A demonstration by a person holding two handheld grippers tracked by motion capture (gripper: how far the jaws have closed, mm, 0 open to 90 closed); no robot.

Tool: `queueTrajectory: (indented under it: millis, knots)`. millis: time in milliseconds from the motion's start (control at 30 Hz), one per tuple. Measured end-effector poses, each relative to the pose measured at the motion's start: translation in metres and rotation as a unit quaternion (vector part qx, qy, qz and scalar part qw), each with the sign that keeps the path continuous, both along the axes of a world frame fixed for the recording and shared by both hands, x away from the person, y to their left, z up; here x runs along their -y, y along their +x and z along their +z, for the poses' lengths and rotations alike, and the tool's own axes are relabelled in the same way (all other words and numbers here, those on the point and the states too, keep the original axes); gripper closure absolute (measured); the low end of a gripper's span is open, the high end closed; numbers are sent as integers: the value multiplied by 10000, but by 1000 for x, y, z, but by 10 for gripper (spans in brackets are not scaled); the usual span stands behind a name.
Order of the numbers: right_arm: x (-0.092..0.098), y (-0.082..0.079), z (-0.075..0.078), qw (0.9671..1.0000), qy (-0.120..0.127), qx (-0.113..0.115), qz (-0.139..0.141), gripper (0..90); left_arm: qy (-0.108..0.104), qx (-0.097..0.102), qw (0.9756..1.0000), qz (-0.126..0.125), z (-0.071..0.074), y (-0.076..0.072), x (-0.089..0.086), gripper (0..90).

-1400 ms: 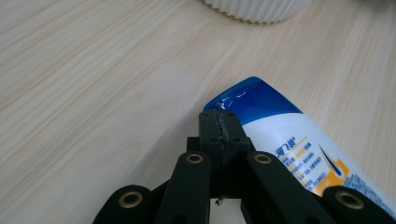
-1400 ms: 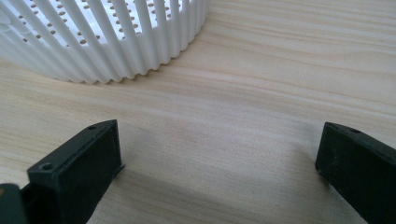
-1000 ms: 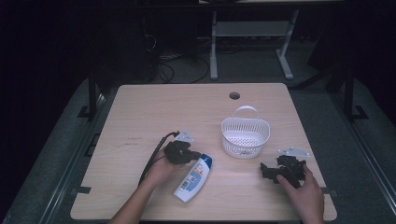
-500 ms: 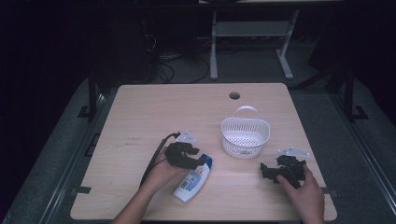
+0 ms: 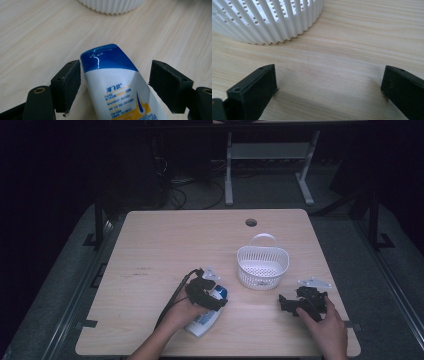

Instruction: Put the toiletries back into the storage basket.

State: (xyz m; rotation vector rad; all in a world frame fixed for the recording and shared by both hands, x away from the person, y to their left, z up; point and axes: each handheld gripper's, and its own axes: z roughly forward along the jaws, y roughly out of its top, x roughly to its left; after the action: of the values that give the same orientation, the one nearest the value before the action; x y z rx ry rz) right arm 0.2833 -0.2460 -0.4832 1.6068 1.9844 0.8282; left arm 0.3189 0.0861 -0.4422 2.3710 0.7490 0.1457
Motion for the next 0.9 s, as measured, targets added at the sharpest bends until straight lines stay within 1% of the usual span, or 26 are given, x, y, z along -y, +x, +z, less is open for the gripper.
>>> queueTrajectory:
  millis: [33, 133, 200, 267, 467, 500, 533, 700, 767, 900]
  knots:
    - [0, 0, 0, 10000, 0, 0, 0, 0, 15, -13, 10000, -14, -1, 0, 1, 248]
    - [0, 0, 0, 10000, 0, 1, 1, 0, 180, 12, 9998, 18, -5, 0, 5, 240]
    - [0, 0, 0, 10000, -1, 1, 1, 0, 234, -21, 9997, 29, -7, 0, 6, 238]
    - [0, 0, 0, 10000, -1, 2, 1, 0, 282, -67, 9996, 44, -9, 0, 8, 230]
    - [0, 0, 0, 10000, -1, 1, 0, 0, 357, -97, 9993, 74, -12, 0, 10, 214]
    - [0, 0, 0, 10000, -1, 0, 1, 0, 403, -103, 9991, 56, -12, 0, 11, 212]
    - [0, 0, 0, 10000, -1, 0, 1, 0, 466, -96, 9989, 35, -13, 0, 12, 208]
    - [0, 0, 0, 10000, -1, 1, 1, 0, 592, -7, 9982, 30, -14, -2, 16, 202]
    - [0, 0, 0, 10000, -1, 1, 1, 0, 677, 45, 9977, 34, -15, -2, 16, 201]
    - [0, 0, 0, 10000, -1, 0, 1, 0, 686, 27, 9976, 39, -14, -2, 16, 201]
